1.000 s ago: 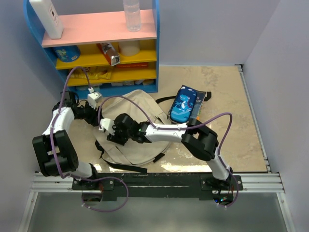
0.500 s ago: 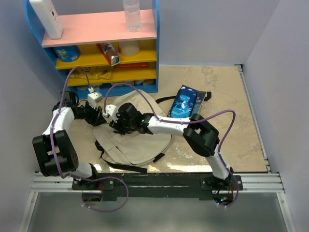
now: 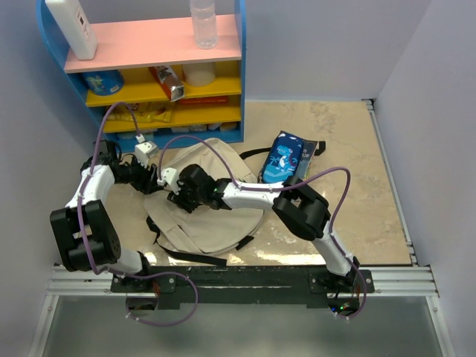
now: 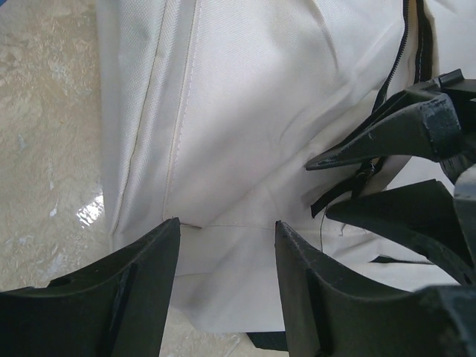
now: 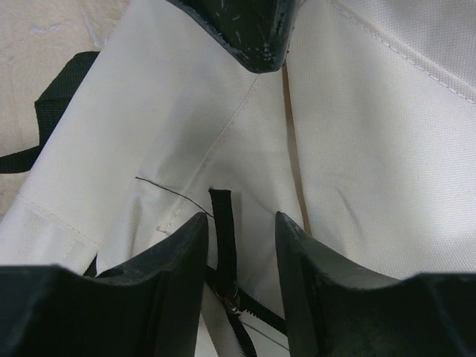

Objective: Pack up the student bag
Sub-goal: Zip the student bag at the center of the board.

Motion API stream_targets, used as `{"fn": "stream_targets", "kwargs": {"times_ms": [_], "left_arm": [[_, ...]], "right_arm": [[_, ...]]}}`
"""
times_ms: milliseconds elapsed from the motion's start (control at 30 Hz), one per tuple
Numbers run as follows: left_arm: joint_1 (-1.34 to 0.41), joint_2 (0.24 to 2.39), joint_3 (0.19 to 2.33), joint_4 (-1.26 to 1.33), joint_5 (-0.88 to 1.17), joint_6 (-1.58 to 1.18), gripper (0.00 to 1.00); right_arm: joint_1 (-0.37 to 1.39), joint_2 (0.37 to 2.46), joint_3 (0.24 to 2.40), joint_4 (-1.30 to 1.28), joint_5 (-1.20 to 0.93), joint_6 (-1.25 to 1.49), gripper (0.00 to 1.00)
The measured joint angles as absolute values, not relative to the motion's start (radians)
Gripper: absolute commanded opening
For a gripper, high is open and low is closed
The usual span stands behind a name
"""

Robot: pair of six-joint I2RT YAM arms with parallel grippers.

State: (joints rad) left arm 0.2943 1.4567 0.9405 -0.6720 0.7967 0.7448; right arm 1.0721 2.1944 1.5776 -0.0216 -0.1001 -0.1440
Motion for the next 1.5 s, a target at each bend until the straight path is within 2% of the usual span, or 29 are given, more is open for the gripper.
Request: {"fn": "stream_targets", "kwargs": {"times_ms": [233, 333, 367, 433, 767, 1000, 1267, 1500], "left_arm": [[0.294, 1.457, 0.936, -0.671, 0.796, 0.745, 0.58], [0.294, 1.457, 0.936, -0.671, 0.796, 0.745, 0.58], [0.294, 1.457, 0.936, -0.671, 0.796, 0.745, 0.58], [0.294, 1.457, 0.935, -0.671, 0.796, 0.746, 0.59], [0.294, 1.457, 0.935, -0.672, 0.796, 0.746, 0.59], [0.285, 1.444, 0.935, -0.71, 0.819, 0.77, 0.61], [0.079, 1.316, 0.888, -0.727, 0.85, 0.774, 0.61], [0.06, 1.301, 0.869, -0.737, 0.862, 0.778, 0.61]], "right_arm": [[1.073, 2.213, 1.593, -0.02, -0.1, -0.127, 0.3], [1.073, 2.221, 1.594, -0.016, -0.1, -0.117, 0.2], [1.073, 2.221, 1.594, -0.017, -0.1, -0.112, 0.11], [1.073, 2.221, 1.594, -0.012, -0.098, -0.099, 0.01], [1.073, 2.131, 1.496, 0.036, -0.086, -0.036, 0.0], [1.073, 2.019, 1.394, 0.089, -0.001, 0.018, 0.0], [1.073, 2.009, 1.332, 0.137, 0.15, 0.095, 0.0], [1.06, 2.006, 1.294, 0.173, 0.249, 0.217, 0.0]]}}
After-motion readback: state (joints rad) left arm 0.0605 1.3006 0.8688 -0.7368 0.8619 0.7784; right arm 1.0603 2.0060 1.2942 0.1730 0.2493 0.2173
